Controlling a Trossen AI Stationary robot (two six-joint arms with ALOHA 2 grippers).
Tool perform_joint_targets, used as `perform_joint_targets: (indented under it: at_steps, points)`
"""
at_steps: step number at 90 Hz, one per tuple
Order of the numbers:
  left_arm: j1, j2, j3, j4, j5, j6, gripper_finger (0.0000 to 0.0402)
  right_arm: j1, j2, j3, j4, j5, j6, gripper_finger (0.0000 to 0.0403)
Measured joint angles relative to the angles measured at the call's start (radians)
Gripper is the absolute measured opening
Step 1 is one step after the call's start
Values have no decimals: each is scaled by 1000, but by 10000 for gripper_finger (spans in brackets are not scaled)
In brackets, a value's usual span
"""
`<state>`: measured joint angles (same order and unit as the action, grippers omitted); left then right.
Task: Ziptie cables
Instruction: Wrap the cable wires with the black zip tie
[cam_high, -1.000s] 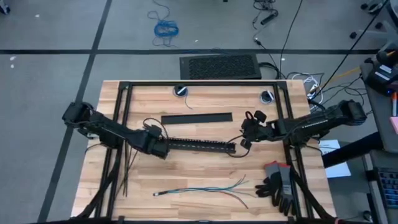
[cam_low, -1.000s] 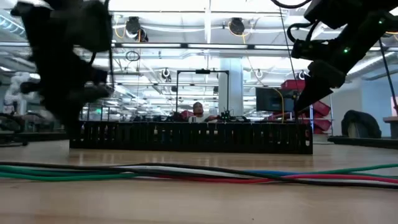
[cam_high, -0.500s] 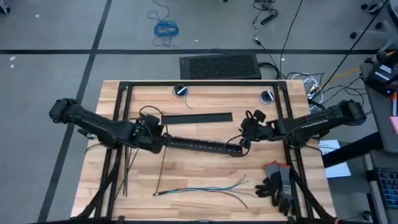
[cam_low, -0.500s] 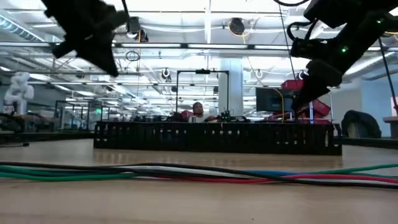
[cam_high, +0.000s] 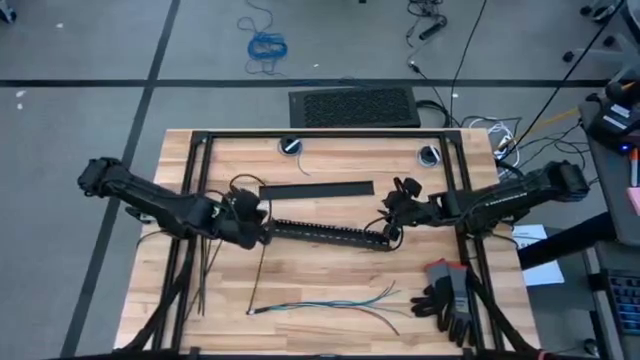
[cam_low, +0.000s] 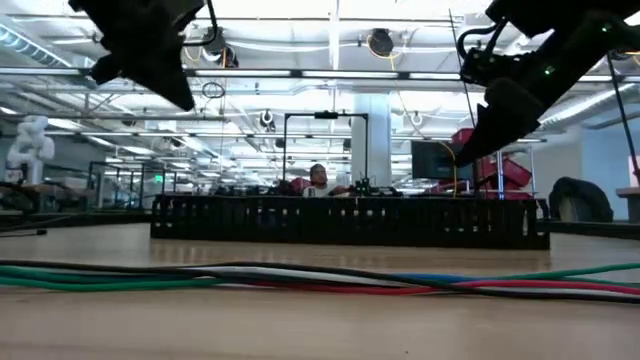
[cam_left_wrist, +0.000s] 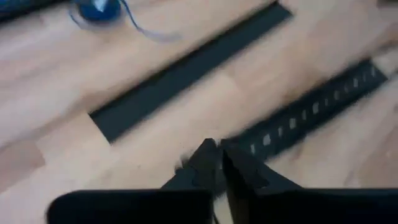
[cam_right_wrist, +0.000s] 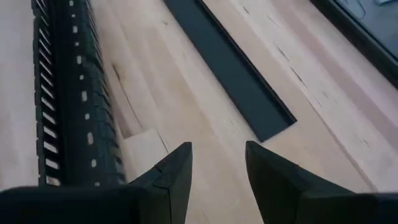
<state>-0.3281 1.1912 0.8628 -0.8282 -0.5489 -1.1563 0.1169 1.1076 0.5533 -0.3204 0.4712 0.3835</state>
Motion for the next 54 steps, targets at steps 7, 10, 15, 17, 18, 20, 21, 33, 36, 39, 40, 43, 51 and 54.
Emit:
perform_joint_targets:
  at_steps: [7,10,15,17,18,20,21,33,36,39,40,43,51,54]
  points:
    - [-14,10,-50,0,88,-75,100,2,0,0,-8,-6,1,141]
    - [-21,14,-74,8,119,-103,120,2,0,0,-11,-6,1,141]
    - [-32,19,-111,30,154,-142,150,2,0,0,-21,-6,1,141]
    - [-37,20,-125,51,163,-152,162,2,0,0,-22,-6,1,141]
    - [-39,21,-132,63,166,-156,167,2,0,0,-22,-6,1,141]
    - [-46,21,-147,97,169,-163,179,2,0,0,-22,-6,1,141]
    - [-48,21,-154,116,169,-163,183,2,0,0,-22,-6,1,141]
    - [-61,21,-238,345,171,-170,221,2,0,0,-24,-6,-1,141]
    - [-61,21,-266,399,176,-177,224,2,0,0,-27,-6,-1,141]
    - [-61,21,-296,447,184,-191,226,2,0,0,-31,-6,-1,141]
    - [-61,21,-305,461,186,-196,226,2,0,0,-32,-6,-1,141]
    - [-60,21,-331,495,187,-208,227,2,0,0,-36,-6,-1,141]
    - [-60,21,-384,547,187,-248,227,2,0,0,-44,-6,-1,141]
    - [-60,21,-394,552,187,-254,227,2,0,0,-44,-6,-2,141]
